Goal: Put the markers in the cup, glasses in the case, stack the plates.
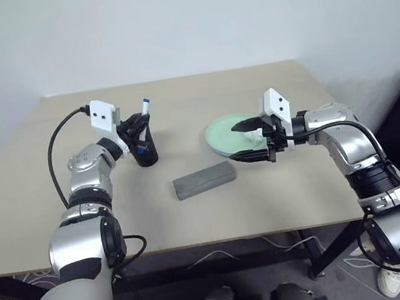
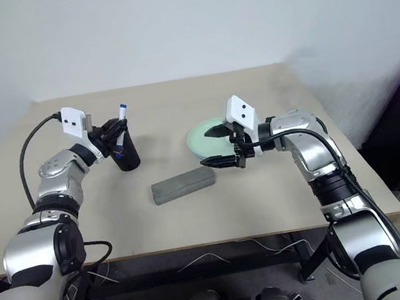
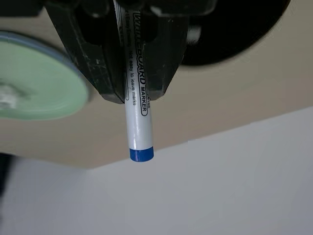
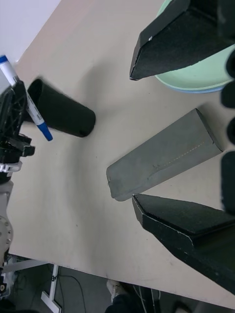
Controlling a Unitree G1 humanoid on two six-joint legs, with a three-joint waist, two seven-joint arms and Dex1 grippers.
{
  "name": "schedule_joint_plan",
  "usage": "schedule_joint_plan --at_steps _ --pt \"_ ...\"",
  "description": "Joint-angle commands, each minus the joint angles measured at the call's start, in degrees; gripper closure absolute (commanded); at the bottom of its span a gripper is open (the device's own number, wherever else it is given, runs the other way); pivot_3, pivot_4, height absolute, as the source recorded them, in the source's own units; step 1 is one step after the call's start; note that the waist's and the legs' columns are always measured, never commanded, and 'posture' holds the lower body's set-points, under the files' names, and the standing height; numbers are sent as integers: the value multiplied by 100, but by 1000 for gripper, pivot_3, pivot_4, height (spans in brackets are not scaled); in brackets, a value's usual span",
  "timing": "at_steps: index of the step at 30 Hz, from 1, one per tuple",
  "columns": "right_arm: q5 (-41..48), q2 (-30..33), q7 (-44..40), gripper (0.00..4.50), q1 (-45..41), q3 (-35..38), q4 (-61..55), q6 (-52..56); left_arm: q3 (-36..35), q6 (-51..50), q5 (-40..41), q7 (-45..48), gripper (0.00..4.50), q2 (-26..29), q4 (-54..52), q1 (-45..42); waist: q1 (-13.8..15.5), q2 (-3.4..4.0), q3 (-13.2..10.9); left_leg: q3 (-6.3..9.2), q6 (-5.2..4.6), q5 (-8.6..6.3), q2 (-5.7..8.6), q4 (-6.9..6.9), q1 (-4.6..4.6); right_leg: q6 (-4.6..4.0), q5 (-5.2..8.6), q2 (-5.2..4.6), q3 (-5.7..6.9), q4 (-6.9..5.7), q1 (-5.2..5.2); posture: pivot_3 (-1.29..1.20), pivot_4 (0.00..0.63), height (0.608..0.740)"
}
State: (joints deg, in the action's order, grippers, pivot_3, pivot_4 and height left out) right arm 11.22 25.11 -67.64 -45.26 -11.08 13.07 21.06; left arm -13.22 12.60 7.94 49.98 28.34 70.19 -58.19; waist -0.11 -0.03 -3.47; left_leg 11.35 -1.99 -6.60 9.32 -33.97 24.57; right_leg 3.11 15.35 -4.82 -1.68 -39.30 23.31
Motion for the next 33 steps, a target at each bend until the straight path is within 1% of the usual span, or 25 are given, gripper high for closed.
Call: schedule_joint_plan --at_steps 1,11,14,15,18,20,26,33 --pt "76 -32 15 456 -227 50 -67 -88 -23 -127 172 325 4378 134 -496 -229 0 0 0 0 0 0 0 0 0 0 0 0 0 0 0 0 0 740" --pt "63 -93 12 456 -253 42 -30 -114 -49 -470 352 558 4378 122 -1058 -251 1 0 0 0 0 0 0 0 -1 -1 0 0 -1 0 0 0 0 740" --pt "63 -93 15 456 -259 40 -26 -113 -144 -519 478 434 4378 81 -1158 -392 2 0 0 1 0 0 0 0 0 -1 0 1 -1 0 0 0 0 740" --pt "65 -94 16 456 -262 39 -29 -109 -161 -399 449 264 4378 81 -1105 -446 3 0 0 2 0 0 0 0 0 -1 0 1 0 0 0 0 0 740" --pt "75 -101 21 456 -263 36 -56 -93 -195 201 248 -627 4378 102 -772 -642 3 0 0 2 0 0 0 0 0 -1 0 1 -1 0 0 0 0 740" --pt "79 -102 19 456 -262 35 -67 -86 -208 425 182 -1011 4378 101 -556 -741 4 0 0 2 0 0 0 0 -1 -1 0 0 -1 0 0 0 0 740" --pt "92 -90 24 456 -251 32 -126 -49 -175 926 25 -1700 4378 21 -13 -848 3 0 0 0 0 0 0 -1 -1 0 -1 1 -2 0 1 0 0 740" --pt "113 -39 39 456 -169 43 -278 30 -109 1291 -263 -2600 4378 -152 343 -701 5 -2 1 0 -2 1 2 -3 -1 2 -2 0 -1 0 -3 0 0 740"
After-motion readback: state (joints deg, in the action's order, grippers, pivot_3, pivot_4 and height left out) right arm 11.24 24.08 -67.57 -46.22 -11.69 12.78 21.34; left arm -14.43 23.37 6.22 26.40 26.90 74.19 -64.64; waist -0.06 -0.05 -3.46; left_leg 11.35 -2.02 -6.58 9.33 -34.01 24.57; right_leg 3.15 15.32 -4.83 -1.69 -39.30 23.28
